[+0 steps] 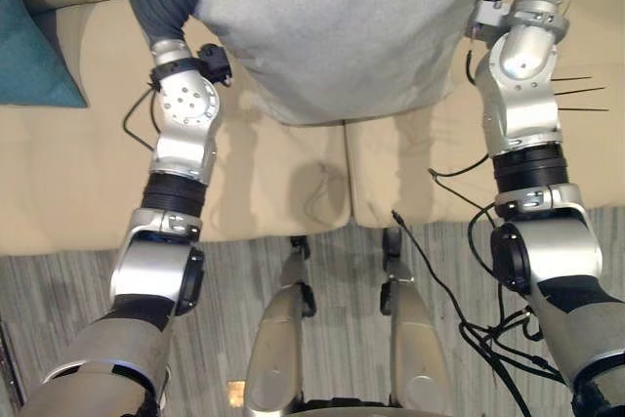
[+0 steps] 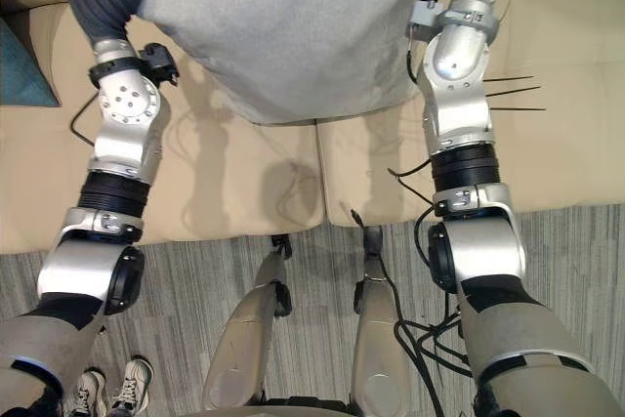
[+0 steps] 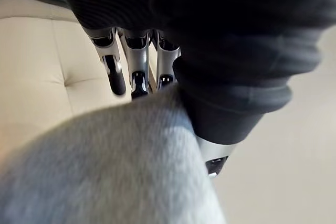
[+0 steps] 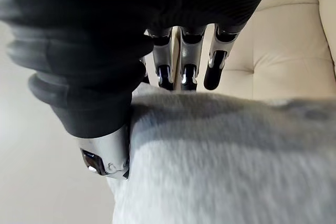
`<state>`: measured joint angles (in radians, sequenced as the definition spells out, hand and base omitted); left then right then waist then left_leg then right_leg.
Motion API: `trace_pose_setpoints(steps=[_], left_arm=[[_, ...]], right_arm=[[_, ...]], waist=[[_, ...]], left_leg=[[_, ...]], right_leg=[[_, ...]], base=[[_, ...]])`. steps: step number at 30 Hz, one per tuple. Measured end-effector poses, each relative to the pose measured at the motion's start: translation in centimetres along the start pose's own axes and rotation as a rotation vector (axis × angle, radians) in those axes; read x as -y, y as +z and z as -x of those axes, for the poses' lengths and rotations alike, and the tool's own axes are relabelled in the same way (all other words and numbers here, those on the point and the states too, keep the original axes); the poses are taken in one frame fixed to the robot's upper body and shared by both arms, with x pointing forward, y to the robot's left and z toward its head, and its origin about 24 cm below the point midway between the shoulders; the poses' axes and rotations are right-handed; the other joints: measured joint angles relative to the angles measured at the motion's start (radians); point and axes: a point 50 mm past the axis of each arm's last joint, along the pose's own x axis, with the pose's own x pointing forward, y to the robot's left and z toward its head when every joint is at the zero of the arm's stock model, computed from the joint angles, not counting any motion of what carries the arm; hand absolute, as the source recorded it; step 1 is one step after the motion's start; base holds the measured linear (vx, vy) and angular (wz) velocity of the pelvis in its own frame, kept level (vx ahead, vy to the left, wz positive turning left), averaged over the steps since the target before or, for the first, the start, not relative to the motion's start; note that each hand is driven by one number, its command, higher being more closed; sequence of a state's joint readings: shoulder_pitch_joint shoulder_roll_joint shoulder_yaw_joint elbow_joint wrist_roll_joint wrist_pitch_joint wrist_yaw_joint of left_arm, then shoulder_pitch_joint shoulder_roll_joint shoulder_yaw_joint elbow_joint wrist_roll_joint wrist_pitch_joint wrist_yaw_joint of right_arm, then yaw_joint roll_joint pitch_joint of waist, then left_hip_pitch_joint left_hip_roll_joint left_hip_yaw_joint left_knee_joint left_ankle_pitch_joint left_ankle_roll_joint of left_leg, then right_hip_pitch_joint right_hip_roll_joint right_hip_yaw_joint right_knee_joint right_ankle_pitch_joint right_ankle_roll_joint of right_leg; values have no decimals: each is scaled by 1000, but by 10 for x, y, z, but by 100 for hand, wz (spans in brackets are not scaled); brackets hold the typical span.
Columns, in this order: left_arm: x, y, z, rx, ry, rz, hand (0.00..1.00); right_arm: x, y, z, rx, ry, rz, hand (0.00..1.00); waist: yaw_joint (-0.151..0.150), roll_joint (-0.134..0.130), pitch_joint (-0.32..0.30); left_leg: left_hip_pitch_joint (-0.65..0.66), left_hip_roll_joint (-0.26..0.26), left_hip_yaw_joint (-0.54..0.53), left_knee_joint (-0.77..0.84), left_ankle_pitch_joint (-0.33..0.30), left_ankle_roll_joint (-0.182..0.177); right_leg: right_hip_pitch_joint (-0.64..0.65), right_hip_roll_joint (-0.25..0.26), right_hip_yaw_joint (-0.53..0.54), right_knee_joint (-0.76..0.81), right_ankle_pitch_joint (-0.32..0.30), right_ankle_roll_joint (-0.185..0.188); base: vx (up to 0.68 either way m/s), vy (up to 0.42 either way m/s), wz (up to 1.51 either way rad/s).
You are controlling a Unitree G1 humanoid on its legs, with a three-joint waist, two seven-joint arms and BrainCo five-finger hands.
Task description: Pick up cushions and gather them together orderly.
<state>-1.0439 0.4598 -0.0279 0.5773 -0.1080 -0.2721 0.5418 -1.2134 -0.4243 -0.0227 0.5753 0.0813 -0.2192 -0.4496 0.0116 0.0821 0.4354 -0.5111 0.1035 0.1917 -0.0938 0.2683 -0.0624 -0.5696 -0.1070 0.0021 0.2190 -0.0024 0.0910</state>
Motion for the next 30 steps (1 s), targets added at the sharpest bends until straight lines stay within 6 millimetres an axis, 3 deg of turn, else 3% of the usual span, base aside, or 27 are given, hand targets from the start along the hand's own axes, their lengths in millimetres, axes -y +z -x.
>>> trace_pose_setpoints(steps=[4, 8, 10, 13, 16, 17, 18, 19, 20, 22, 23, 24, 25, 26, 28, 29, 30], left_arm=[[-32, 7, -16, 11, 87, 27, 0], [-60, 21, -22, 62, 178, 96, 0], [-64, 22, -15, 77, 175, 119, 0], [-66, 8, 9, 44, 130, 134, 0], [-63, -23, 57, -77, 88, 153, 0], [-60, -40, 81, -160, 59, 162, 0], [-54, -58, 116, -266, 29, 182, 0], [-52, -63, 129, -308, 21, 191, 0], [-47, -73, 158, -394, -3, 210, 0], [-38, -90, 221, -599, -88, 231, 0], [-38, -93, 236, -647, -113, 225, 0], [-38, -97, 259, -715, -162, 207, 0], [-46, -103, 285, -799, -200, 161, 0], [-52, -106, 296, -838, -209, 133, 0], [-76, -119, 348, -1023, -271, -15, 0], [-81, -121, 359, -1066, -282, -47, 0], [-92, -123, 382, -1156, -299, -99, 0]], right_arm=[[30, 24, -22, 66, -94, -72, 0], [55, 40, -26, 123, -178, -156, 0], [62, 40, -20, 139, -181, -157, 0], [74, 24, 3, 113, -163, -157, 0], [89, -11, 45, 6, -139, -130, 0], [92, -29, 67, -67, -116, -113, 0], [97, -51, 98, -170, -96, -92, 0], [99, -59, 111, -211, -91, -88, 0], [101, -72, 138, -292, -79, -82, 0], [106, -96, 200, -490, -31, -55, 0], [107, -100, 215, -532, -9, -29, 0], [110, -106, 242, -612, 33, 9, 0], [112, -111, 274, -712, 90, 64, 0], [115, -114, 291, -763, 113, 94, 0], [127, -124, 354, -989, 202, 215, 0], [131, -125, 368, -1044, 216, 235, 0], [142, -126, 397, -1154, 235, 284, 0]], waist=[[5, 0, 0], [5, 0, 0], [9, 0, 0], [9, 0, 0], [11, 0, 0], [10, -1, 0], [8, -1, -1], [7, -1, -1], [6, 0, -3], [5, -3, -29], [5, -4, -34], [8, -5, -35], [7, -6, -46], [7, -7, -64], [5, -6, -131], [3, -7, -143], [3, -10, -173]], left_leg=[[0, 1, 1, 0, 0, 0], [3, 2, 3, 0, 0, 0], [13, 2, 5, 0, 0, 0], [29, 1, 6, 0, 0, -1], [46, 1, 8, 0, -1, -2], [55, 2, 9, 0, -4, -5], [68, 2, 7, 0, -4, -4], [73, 2, 7, 0, -4, -4], [80, 3, 7, 0, -5, -4], [98, 8, 11, 0, -32, 11], [106, 8, 11, 0, -33, 10], [135, 6, 16, 0, -41, 13], [171, 3, 19, 0, -51, 11], [179, 3, 21, 0, -56, 13], [226, 3, 19, 0, -69, 11], [237, 3, 17, 0, -73, 9], [255, 3, 13, 0, -79, 9]], right_leg=[[-4, 0, 0, 6, 0, 0], [-5, 0, 0, 14, 0, 0], [-4, -1, 0, 29, -1, -1], [4, -3, 0, 47, -11, -4], [14, -4, -2, 67, -28, -6], [24, -4, -2, 70, -37, -5], [34, -4, -5, 76, -43, -3], [41, -4, -7, 76, -46, -3], [51, -4, -12, 77, -48, -4], [68, -2, -22, 81, -56, -4], [75, -1, -21, 83, -58, -4], [99, -3, -19, 89, -68, -2], [130, -5, -15, 95, -84, -1], [137, -6, -14, 94, -88, 0], [193, -6, -19, 76, -112, 4], [207, -6, -22, 72, -114, 4], [231, -6, -26, 62, -119, 7]], base=[[2, -5, -1], [0, 0, 0], [5, -16, 0], [1, -21, 3], [-4, -42, 5], [-5, -53, 4], [-2, -54, 5], [1, -54, 7], [5, -51, 6], [5, -51, 4], [22, -43, 0], [40, -50, -2], [35, -41, -4], [34, -38, -4], [80, -33, 2], [124, -34, 9], [109, -23, 11]])
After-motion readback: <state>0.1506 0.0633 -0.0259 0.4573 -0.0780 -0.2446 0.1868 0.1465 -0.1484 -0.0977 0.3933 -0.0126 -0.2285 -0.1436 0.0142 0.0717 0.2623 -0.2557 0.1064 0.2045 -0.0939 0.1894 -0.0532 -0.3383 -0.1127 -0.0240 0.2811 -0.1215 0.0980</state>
